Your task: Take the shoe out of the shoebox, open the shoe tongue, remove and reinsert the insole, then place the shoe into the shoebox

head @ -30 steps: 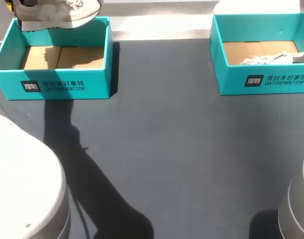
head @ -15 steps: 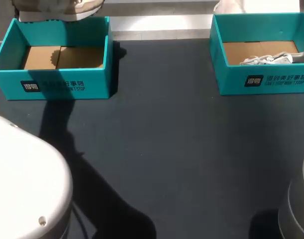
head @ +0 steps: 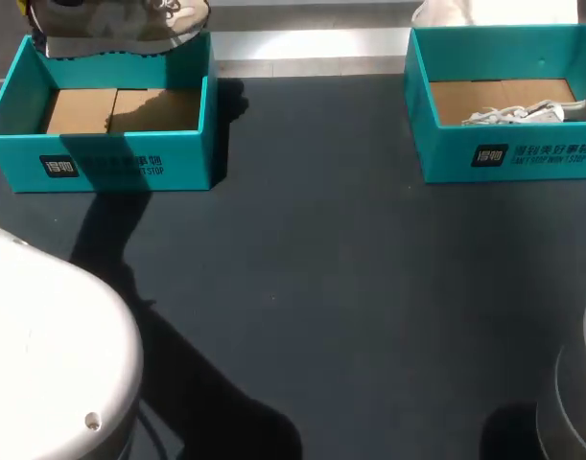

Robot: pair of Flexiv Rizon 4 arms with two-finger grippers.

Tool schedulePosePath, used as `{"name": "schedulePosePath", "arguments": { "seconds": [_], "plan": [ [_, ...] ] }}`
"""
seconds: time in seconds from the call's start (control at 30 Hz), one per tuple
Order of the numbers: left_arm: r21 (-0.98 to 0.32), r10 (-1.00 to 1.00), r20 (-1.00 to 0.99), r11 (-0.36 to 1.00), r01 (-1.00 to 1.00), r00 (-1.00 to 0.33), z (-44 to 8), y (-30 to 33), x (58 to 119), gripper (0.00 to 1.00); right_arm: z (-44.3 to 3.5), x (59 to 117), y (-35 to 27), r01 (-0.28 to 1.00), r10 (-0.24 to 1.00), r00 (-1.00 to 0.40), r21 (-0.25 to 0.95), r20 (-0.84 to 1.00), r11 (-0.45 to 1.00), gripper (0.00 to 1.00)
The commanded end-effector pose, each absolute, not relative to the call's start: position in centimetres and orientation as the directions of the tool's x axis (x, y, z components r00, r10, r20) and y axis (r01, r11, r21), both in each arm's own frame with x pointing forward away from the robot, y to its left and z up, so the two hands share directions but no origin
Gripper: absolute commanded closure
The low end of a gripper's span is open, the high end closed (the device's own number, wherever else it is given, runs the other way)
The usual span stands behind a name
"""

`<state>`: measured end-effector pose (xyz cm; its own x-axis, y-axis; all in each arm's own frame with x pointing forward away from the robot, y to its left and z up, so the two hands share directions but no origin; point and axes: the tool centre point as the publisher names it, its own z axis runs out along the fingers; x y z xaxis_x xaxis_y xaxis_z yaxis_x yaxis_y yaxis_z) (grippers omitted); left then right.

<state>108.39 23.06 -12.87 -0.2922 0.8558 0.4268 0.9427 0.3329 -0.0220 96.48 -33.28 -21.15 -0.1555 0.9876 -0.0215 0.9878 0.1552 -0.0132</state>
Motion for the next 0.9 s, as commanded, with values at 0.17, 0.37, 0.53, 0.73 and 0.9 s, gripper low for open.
{"name": "schedulePosePath", "arguments": {
  "seconds": [0.17,0.37,0.53,0.73,0.9],
  "plan": [
    [0.079,0.867,0.387,0.307,0.948,-0.313,-11.5,17.5,102.4,1.00,-21.2,96.4,-33.3,0.988,0.988,-0.155,-0.011,-0.023,0.155,0.00],
    [-0.007,0.900,0.357,0.270,0.963,-0.250,-12.2,13.6,99.2,1.00,-21.2,96.4,-33.3,0.988,0.988,-0.155,-0.011,-0.023,0.155,0.00],
    [-0.007,0.900,0.357,0.270,0.963,-0.250,-12.2,13.6,99.2,1.00,-21.2,96.4,-33.3,0.988,0.988,-0.155,-0.011,-0.023,0.155,0.00],
    [-0.007,0.900,0.357,0.270,0.963,-0.250,-12.2,13.6,99.2,1.00,-21.2,96.4,-33.3,0.988,0.988,-0.155,-0.011,-0.023,0.155,0.00],
    [-0.007,0.900,0.357,0.270,0.963,-0.250,-12.2,13.6,99.2,1.00,-21.2,96.4,-33.3,0.988,0.988,-0.155,-0.011,-0.023,0.155,0.00]
  ]
}}
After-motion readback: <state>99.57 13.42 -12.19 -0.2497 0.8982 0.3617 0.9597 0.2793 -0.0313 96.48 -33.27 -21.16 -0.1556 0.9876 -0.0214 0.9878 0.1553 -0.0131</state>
